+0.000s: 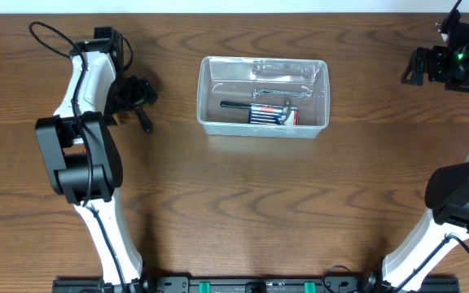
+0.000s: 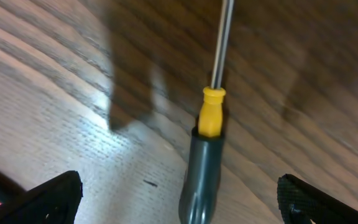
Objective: Pack container
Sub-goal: 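Lower the left gripper and grasp the yellow-black screwdriver handle, then carry the screwdriver with the left gripper into the clear container, then release the screwdriver and move the left gripper to the pliers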
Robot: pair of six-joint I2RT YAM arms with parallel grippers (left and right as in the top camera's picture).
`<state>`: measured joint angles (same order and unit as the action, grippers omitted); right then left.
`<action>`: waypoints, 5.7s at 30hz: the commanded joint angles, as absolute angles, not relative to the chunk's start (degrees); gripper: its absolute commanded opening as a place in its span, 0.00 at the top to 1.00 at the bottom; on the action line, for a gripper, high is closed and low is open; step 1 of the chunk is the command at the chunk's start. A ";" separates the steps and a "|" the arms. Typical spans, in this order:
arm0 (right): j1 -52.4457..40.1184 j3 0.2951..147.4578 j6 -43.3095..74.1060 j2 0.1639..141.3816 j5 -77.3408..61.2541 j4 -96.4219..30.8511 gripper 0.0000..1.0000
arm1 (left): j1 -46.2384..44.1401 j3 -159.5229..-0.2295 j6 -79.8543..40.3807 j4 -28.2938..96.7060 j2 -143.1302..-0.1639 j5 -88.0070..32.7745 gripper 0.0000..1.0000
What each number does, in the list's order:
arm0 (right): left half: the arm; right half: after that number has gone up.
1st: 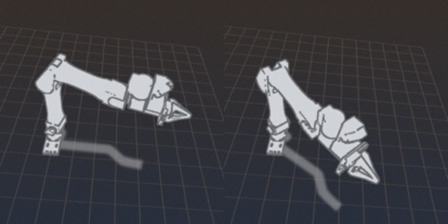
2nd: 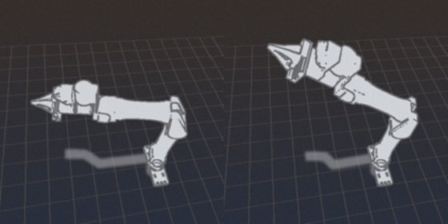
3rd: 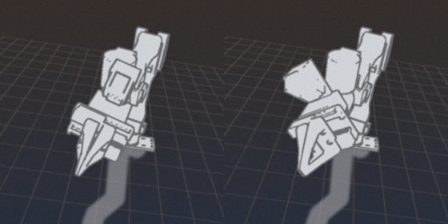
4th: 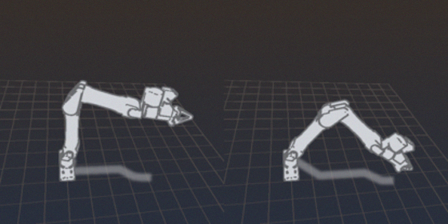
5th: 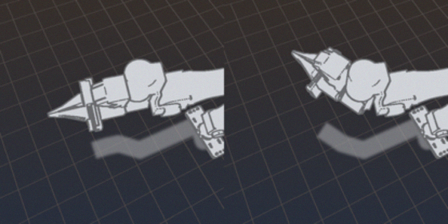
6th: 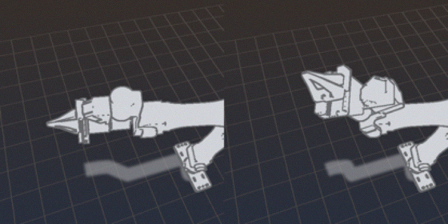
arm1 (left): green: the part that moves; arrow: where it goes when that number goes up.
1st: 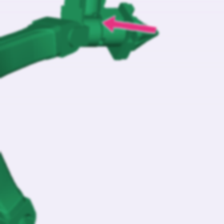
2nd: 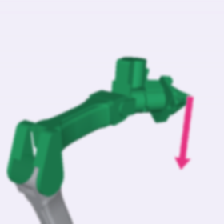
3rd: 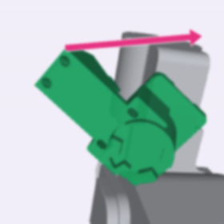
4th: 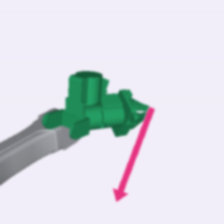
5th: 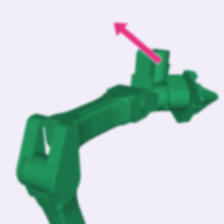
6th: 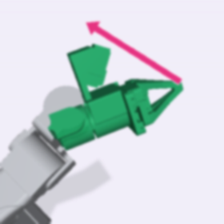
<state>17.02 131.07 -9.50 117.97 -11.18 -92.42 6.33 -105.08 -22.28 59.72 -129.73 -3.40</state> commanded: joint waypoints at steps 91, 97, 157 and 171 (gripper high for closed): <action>17.17 131.44 -11.40 118.13 -12.08 -93.51 0.01 | -5.54 -106.43 9.87 65.06 -100.18 -2.59 0.94; 17.17 131.44 -11.40 118.13 -12.08 -93.49 0.01 | -18.74 -106.43 25.93 57.65 -96.23 -2.92 0.94; 17.17 131.44 -11.42 118.13 -12.05 -94.70 0.01 | -29.17 -106.37 57.54 56.58 -124.64 -6.85 0.62; 17.17 131.44 -11.44 118.13 -12.05 -93.67 0.01 | -28.42 -106.50 35.42 56.51 -111.85 9.21 0.02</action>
<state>17.02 131.07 -10.81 117.97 -11.18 -93.76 -29.28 -106.08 44.05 56.38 -120.66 1.15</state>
